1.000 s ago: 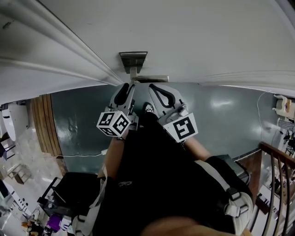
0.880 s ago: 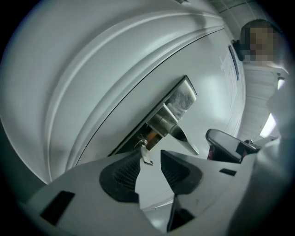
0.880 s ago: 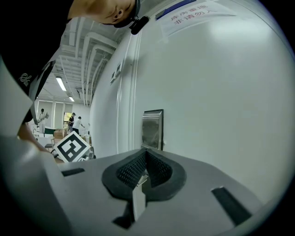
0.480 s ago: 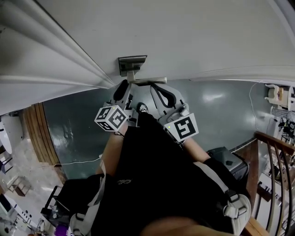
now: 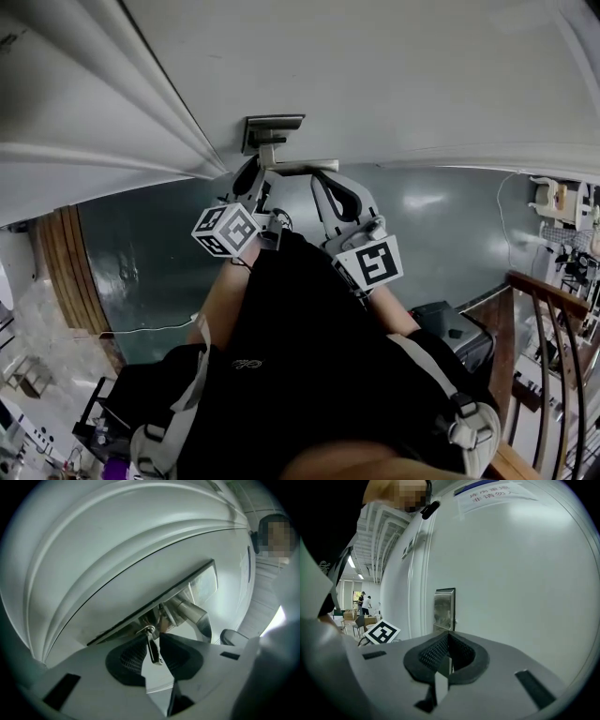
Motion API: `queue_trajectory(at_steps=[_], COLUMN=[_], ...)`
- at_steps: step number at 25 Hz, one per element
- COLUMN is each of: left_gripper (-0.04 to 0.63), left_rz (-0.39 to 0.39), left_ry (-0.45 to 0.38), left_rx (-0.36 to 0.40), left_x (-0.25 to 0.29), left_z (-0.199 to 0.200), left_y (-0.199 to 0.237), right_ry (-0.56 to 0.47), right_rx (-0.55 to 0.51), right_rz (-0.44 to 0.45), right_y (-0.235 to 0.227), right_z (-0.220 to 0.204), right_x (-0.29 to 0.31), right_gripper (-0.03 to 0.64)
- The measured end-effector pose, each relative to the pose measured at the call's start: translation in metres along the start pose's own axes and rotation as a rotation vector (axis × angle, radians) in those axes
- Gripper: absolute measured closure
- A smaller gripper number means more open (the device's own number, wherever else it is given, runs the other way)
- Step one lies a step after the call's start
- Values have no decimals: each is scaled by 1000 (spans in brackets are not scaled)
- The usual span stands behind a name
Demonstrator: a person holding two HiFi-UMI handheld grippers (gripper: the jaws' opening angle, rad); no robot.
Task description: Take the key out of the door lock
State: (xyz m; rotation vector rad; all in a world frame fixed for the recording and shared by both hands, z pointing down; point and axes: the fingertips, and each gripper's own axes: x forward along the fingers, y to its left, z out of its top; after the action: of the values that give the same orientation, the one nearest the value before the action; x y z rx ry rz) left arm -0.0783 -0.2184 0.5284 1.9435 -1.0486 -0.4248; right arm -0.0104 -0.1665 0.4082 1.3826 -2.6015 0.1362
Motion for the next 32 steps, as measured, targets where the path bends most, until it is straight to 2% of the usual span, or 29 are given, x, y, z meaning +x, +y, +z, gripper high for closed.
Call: queue_trajectory(at_steps=[10,17,21,26,32], left_gripper=[517,526,528,528,552], left_rz=[44,78,121,98,49], left_ry=[-71,-96,-100,-138,-172], left_rx=[-102,-230,-247,-279,-377], left_x=[3,1,2,6,9], left_z=[4,4,-1,-1,-1], left_y=[6,11,18,17,15], right_ry=[-6,-43,-43,-26,-27], right_rx=[16,31,25,16,22], right_rz=[-12,1,6,-11,-8], right_y=[-7,-1,-1,-6,-4], right_z=[-1,4,4,-2,-4], right_x=[-5,-6,-8,-13,-15], right_gripper=[609,609,609,609,609])
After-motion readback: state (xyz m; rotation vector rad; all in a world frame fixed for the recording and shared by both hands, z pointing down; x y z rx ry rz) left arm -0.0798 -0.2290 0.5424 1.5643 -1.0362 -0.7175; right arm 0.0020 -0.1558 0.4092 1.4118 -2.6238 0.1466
